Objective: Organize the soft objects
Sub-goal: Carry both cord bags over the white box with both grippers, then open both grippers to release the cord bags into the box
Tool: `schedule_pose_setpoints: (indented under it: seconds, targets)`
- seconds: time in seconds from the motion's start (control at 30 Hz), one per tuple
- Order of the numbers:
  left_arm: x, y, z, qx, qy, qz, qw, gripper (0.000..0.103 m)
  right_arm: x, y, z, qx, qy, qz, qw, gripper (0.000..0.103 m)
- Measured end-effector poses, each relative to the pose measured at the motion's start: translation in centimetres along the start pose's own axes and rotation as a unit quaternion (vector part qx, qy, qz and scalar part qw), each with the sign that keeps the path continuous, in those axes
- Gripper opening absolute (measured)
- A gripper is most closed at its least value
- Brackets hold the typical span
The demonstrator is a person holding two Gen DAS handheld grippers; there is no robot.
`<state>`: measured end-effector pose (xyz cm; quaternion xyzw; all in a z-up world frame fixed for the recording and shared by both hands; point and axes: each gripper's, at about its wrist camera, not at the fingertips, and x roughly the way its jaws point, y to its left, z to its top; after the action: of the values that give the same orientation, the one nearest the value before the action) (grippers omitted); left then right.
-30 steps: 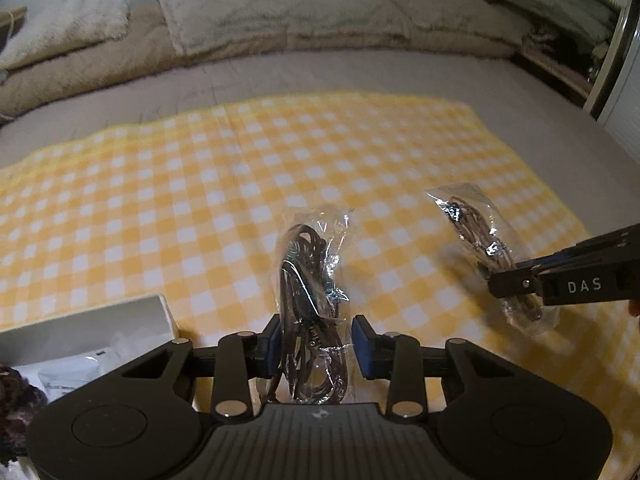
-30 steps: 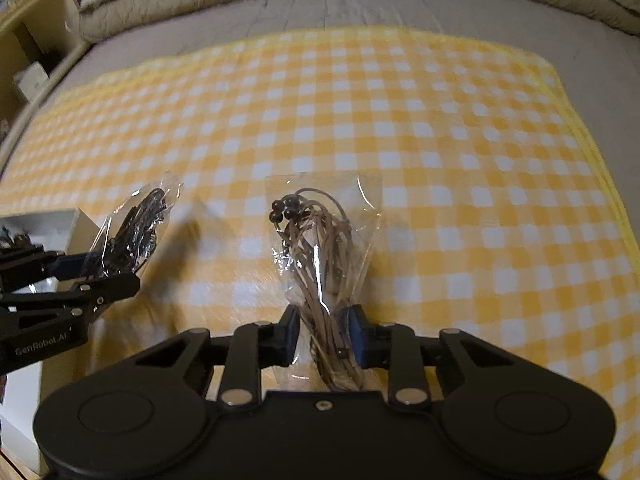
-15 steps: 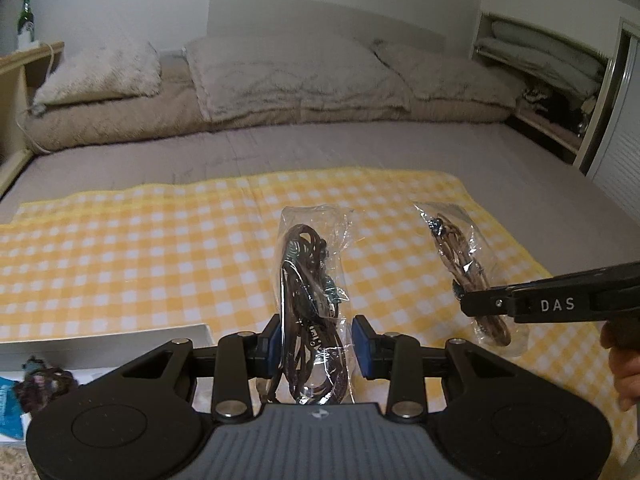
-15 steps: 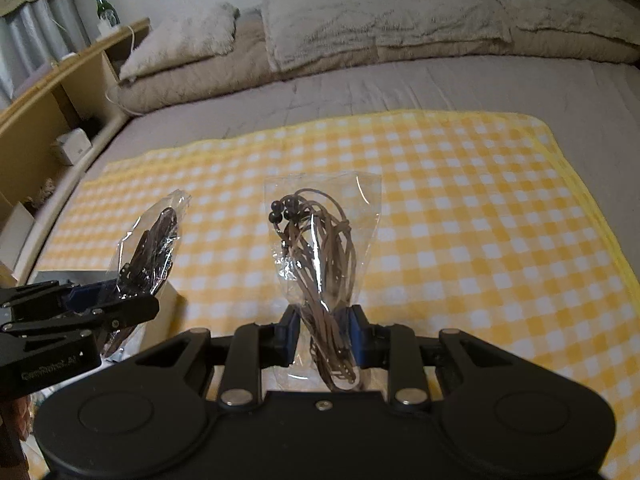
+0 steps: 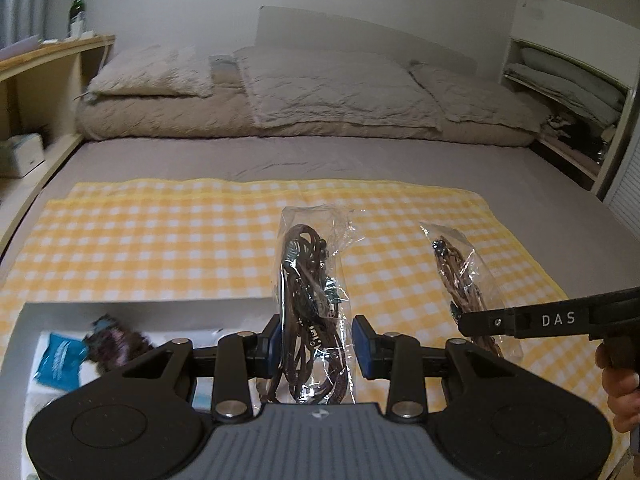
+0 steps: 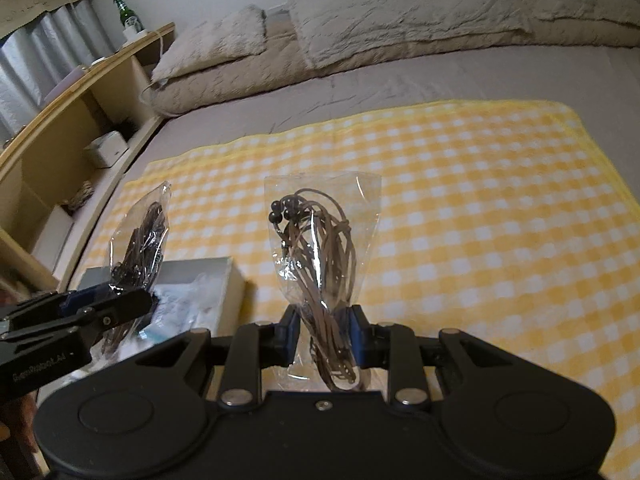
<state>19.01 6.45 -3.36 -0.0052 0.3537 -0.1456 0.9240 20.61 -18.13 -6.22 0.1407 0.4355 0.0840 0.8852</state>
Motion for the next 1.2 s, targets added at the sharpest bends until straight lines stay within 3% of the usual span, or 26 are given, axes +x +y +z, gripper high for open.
schedule_pose_setpoints:
  seconds: [0.27,0.63,0.9,1.2]
  targets:
    - [-1.6,3.0,-2.4,-0.011,0.028,0.028,0.9991,0.038,0.6,2.9,-1.0,0.006,0.014,0.023,1.0,0.027]
    - [-1.8,5.6,-6.0,-0.034,0.082,0.048,0.9949,0.038,2.7,7.2,-3.6,-0.003,0.067,0.056,0.996,0.027]
    - [-1.3,7.8,-8.3,-0.062,0.124,0.069,0.988,0.038,4.6,10.6,-5.9,-0.006,0.115,0.082,0.99,0.027]
    - [-0.8,9.5,-9.6,-0.089,0.147,0.078,0.982,0.038,6.8,12.8,-6.6,-0.001,0.144,0.083,0.986,0.027]
